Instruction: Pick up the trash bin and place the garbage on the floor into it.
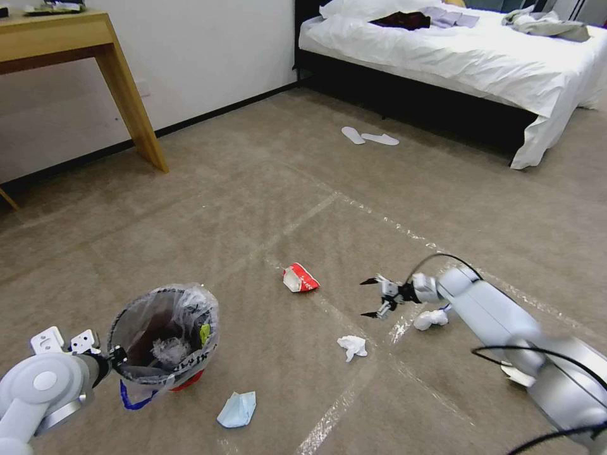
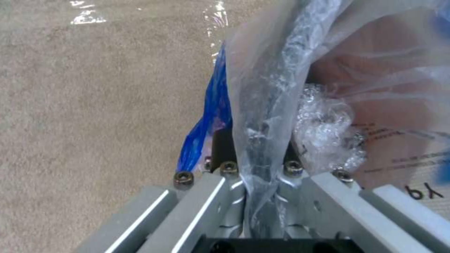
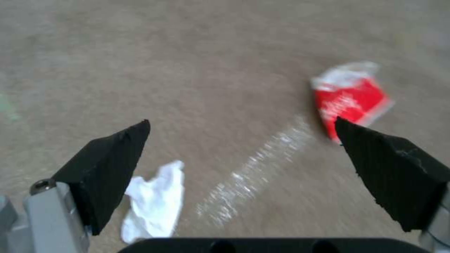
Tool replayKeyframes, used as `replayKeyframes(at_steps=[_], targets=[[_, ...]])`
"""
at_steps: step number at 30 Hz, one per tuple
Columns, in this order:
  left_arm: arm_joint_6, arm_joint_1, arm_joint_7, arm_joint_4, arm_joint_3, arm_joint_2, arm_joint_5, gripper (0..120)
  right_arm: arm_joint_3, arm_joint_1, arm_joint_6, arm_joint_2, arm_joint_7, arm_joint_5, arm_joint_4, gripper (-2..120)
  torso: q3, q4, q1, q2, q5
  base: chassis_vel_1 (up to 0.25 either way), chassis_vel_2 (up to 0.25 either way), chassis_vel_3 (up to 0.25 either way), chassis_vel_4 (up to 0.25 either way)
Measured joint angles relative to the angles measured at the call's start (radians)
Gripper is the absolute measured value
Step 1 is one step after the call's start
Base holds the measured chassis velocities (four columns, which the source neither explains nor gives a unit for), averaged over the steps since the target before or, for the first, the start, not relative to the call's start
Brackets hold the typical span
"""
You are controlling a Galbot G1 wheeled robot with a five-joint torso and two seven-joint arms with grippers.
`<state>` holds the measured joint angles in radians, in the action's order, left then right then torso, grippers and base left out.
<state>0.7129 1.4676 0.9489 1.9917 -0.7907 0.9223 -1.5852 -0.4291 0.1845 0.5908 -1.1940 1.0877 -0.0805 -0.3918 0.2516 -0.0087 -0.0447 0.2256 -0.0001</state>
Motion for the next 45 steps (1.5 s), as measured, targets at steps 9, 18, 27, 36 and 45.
replayKeyframes(at_steps=[9,18,27,36,45], targets=[[0.000,-0.005,0.000,0.004,-0.001,-0.003,-0.002,1,-0.071,-0.019,0.057,-0.063,-0.051,0.145,0.095,100,0.000,-0.0004,0.000,0.000,0.0002,0.000,0.000,0.000,0.000],[-0.001,-0.016,-0.002,0.004,0.007,-0.004,-0.002,1,-0.095,0.010,0.079,-0.029,-0.077,0.193,0.110,100,0.000,-0.0005,0.000,0.000,0.0002,0.000,0.000,0.000,0.000],[-0.001,-0.010,-0.003,0.011,0.002,-0.007,-0.004,1,-0.136,0.024,0.065,-0.066,-0.134,0.187,0.160,100,0.000,0.0002,0.000,0.000,0.0003,0.000,0.000,0.000,0.000],[-0.002,-0.014,-0.007,0.005,0.001,-0.013,-0.004,1,-0.181,0.064,0.027,-0.090,-0.259,0.188,0.213,100,0.000,-0.0002,0.000,0.000,0.0003,0.000,0.000,0.000,0.000],[-0.003,-0.017,-0.010,0.003,0.003,-0.013,-0.006,1,-0.204,0.077,0.016,-0.109,-0.291,0.163,0.244,100,0.000,-0.0001,0.000,0.000,0.0003,0.000,0.000,0.000,0.000]])
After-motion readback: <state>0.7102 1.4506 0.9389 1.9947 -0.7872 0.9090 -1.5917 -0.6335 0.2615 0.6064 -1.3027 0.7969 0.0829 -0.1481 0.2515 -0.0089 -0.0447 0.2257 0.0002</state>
